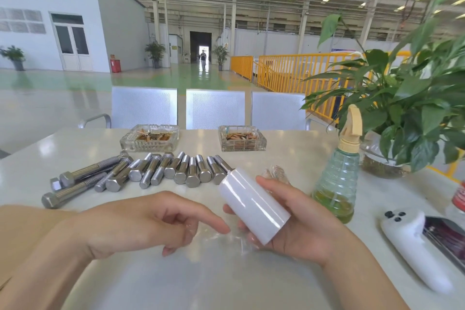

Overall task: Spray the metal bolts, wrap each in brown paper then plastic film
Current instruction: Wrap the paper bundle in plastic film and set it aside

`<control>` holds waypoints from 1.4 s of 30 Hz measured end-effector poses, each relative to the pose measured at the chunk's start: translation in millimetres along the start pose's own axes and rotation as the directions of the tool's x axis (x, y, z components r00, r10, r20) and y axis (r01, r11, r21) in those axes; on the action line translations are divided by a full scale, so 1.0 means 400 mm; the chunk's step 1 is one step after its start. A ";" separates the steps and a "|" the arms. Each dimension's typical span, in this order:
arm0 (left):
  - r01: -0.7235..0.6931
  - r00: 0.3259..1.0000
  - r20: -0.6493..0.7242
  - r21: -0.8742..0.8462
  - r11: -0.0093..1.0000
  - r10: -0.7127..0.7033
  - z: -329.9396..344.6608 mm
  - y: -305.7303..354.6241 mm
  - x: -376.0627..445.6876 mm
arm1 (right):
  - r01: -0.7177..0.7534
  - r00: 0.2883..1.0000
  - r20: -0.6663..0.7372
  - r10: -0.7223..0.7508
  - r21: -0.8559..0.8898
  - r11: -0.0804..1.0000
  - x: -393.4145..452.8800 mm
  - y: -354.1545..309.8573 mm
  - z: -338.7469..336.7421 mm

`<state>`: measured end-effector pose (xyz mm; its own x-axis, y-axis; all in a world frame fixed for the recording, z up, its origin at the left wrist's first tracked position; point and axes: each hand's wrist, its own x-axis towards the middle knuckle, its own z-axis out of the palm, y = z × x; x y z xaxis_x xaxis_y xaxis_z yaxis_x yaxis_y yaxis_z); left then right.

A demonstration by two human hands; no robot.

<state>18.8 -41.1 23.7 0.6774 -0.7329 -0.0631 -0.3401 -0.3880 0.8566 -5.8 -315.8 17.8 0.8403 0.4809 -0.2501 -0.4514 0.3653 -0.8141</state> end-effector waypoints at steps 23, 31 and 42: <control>-0.119 0.757 -0.507 0.514 0.850 0.413 0.027 0.136 0.004 | 0.316 0.941 -0.053 -0.334 -0.210 0.925 -0.001 -0.008 0.017; -0.015 0.882 -0.430 0.386 0.923 0.194 0.014 0.198 0.082 | 0.358 0.927 0.027 -0.374 -0.361 0.861 0.012 -0.003 0.021; -0.024 0.785 -0.505 -0.605 0.796 -0.359 0.029 0.071 0.108 | 0.370 0.849 -0.262 -0.460 -0.328 0.869 0.050 0.017 -0.011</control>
<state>30.6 -90.2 39.2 0.9831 -0.1541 -0.0987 0.1071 0.0468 0.9932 9.1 -307.3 4.8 0.9992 0.0314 0.0249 0.0169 0.2342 -0.9720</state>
